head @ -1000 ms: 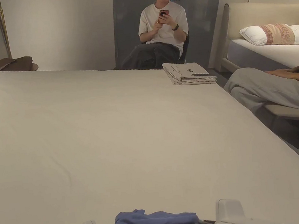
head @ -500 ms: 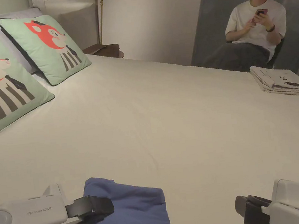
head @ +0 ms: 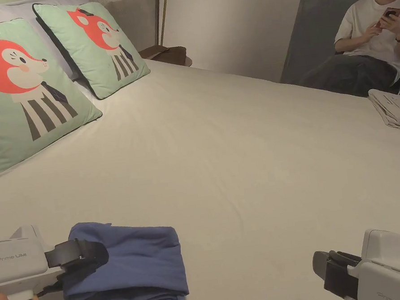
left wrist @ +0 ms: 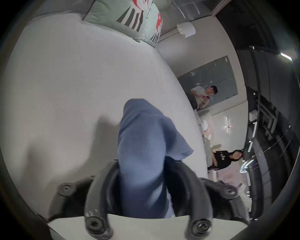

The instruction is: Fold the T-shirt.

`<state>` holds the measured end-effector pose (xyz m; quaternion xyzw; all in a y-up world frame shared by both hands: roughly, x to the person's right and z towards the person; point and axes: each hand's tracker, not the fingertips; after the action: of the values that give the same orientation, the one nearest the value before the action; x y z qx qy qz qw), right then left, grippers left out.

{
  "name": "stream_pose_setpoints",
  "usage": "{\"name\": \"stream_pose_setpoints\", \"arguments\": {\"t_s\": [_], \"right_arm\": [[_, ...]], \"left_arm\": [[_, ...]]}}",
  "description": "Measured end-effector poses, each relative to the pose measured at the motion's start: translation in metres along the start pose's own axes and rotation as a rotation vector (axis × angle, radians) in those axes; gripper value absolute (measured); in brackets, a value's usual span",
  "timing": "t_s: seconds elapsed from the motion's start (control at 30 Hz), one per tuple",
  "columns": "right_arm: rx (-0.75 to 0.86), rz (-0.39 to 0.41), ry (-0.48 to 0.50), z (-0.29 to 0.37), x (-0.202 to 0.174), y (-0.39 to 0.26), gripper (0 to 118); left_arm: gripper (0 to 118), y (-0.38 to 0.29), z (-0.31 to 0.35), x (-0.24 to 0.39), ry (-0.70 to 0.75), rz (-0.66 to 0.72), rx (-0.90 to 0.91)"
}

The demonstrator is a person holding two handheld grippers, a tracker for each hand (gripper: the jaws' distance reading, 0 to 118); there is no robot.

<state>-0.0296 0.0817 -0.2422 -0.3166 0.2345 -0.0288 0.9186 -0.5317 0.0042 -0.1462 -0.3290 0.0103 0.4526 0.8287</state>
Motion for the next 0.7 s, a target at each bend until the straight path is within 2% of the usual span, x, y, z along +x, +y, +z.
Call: {"name": "stream_pose_setpoints", "arguments": {"t_s": [0.07, 0.2, 0.37, 0.4, 0.43, 0.47, 0.5, 0.53, 0.63, 0.7], "right_arm": [[0.004, -0.002, -0.006, 0.004, 0.005, 0.001, 0], [0.029, -0.01, -0.023, 0.015, 0.016, 0.001, 0], [0.082, -0.031, -0.056, 0.036, 0.035, -0.001, 0], [0.094, -0.037, -0.066, 0.043, 0.04, -0.003, 0], [0.105, -0.048, -0.069, 0.048, 0.045, -0.003, 0], [0.118, -0.058, -0.076, 0.055, 0.051, -0.004, 0], [0.133, -0.061, -0.089, 0.062, 0.057, -0.005, 0], [0.144, -0.063, -0.103, 0.068, 0.062, -0.007, 0], [0.189, -0.073, -0.149, 0.093, 0.082, -0.011, 0], [0.223, -0.075, -0.193, 0.109, 0.096, -0.013, 0]], "left_arm": [[112, -0.004, 0.008, 0.012, 0.06, -0.091, 0.086], [111, -0.012, 0.033, 0.047, 0.12, -0.218, 0.235], [108, -0.037, 0.043, 0.105, 0.03, -0.339, 0.191], [100, -0.049, 0.042, 0.121, 0.015, -0.373, 0.193], [79, -0.059, 0.039, 0.135, 0.013, -0.407, 0.202], [45, -0.069, 0.032, 0.148, 0.028, -0.439, 0.204], [21, -0.08, 0.024, 0.161, 0.06, -0.456, 0.195], [8, -0.091, 0.015, 0.174, 0.078, -0.482, 0.183], [1, -0.121, -0.014, 0.202, 0.055, -0.519, 0.155], [1, -0.14, -0.027, 0.226, 0.045, -0.549, 0.155]]}}
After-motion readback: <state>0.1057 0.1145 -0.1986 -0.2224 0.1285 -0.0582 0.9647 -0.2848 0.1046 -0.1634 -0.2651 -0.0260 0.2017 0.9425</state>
